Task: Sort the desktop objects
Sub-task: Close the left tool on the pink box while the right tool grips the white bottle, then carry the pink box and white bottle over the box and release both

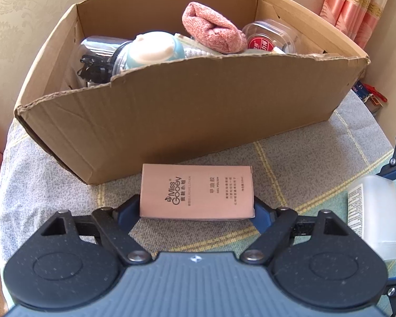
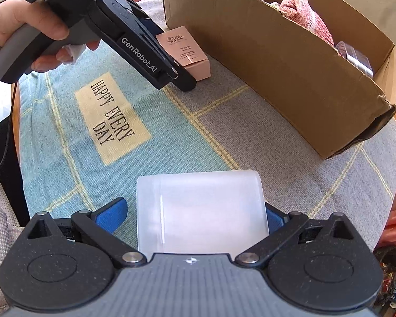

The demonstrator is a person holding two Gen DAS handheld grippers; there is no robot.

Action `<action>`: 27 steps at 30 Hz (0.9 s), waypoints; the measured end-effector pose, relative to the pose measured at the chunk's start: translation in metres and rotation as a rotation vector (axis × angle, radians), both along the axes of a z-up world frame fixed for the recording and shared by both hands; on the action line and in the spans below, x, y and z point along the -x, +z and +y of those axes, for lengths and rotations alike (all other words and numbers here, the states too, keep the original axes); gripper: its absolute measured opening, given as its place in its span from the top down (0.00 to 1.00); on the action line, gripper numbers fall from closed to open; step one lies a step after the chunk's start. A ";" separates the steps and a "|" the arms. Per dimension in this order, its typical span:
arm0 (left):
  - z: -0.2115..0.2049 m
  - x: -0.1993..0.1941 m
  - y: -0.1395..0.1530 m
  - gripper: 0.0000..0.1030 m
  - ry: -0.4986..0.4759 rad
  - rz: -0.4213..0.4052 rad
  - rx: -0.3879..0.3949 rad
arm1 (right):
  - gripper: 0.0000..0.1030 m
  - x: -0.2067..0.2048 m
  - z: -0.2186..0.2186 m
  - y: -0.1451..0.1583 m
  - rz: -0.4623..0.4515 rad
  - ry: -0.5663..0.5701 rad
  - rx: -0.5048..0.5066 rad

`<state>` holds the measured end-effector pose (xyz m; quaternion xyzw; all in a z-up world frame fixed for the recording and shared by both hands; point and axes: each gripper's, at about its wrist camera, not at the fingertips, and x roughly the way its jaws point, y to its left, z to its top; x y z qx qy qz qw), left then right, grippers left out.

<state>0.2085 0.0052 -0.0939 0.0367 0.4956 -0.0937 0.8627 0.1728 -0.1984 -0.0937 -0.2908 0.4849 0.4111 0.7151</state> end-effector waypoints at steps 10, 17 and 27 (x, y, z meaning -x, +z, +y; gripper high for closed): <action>0.006 0.010 -0.002 0.19 -0.029 0.003 -0.006 | 0.00 0.000 0.002 -0.004 0.011 0.011 0.024; 0.008 0.020 -0.002 0.22 -0.050 0.009 -0.018 | 0.15 -0.002 -0.003 0.004 -0.024 -0.054 0.011; 0.002 0.044 0.021 0.23 -0.095 -0.037 -0.001 | 0.16 0.001 0.001 0.017 -0.066 -0.042 0.001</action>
